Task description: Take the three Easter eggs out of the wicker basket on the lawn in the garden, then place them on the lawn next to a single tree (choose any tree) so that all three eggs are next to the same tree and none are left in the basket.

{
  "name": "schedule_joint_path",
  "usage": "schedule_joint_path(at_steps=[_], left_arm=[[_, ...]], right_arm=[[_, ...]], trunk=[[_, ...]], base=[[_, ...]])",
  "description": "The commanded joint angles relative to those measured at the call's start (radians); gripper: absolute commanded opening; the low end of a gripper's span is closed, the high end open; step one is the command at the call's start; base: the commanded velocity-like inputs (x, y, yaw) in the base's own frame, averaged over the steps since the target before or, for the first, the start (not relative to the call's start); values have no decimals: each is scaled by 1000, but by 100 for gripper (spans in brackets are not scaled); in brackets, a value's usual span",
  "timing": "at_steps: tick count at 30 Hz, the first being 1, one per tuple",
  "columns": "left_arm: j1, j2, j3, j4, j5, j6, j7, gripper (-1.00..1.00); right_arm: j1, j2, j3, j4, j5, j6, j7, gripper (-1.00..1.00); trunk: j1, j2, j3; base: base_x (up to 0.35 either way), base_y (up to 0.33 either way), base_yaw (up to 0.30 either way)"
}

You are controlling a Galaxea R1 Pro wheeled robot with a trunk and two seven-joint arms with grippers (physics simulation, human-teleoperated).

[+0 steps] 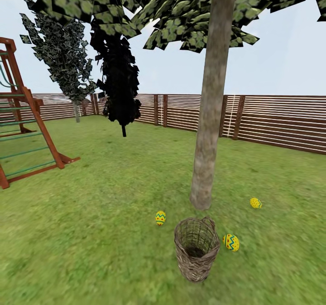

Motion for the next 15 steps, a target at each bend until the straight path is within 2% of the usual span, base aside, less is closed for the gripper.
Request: schedule_joint_path(at_steps=[1, 3, 9, 15], left_arm=[[9, 0, 6, 0, 6, -14, -5, 100], [24, -1, 6, 0, 6, -35, -9, 100], [30, -3, 6, 0, 6, -42, -22, 100], [32, -4, 6, 0, 6, -41, -23, 100]], right_arm=[[0, 1, 8, 4, -10, -7, 0, 100], [11, 3, 9, 5, -11, -11, 1, 100], [40, 11, 8, 4, -12, -39, 1, 100], [44, 6, 8, 2, -12, -53, 1, 100]], trunk=[[-4, 6, 2], [-11, 20, 8], [-34, 62, 27], [-57, 104, 46]], base=[[0, 0, 0], [0, 0, 0], [0, 0, 0], [0, 0, 0]])
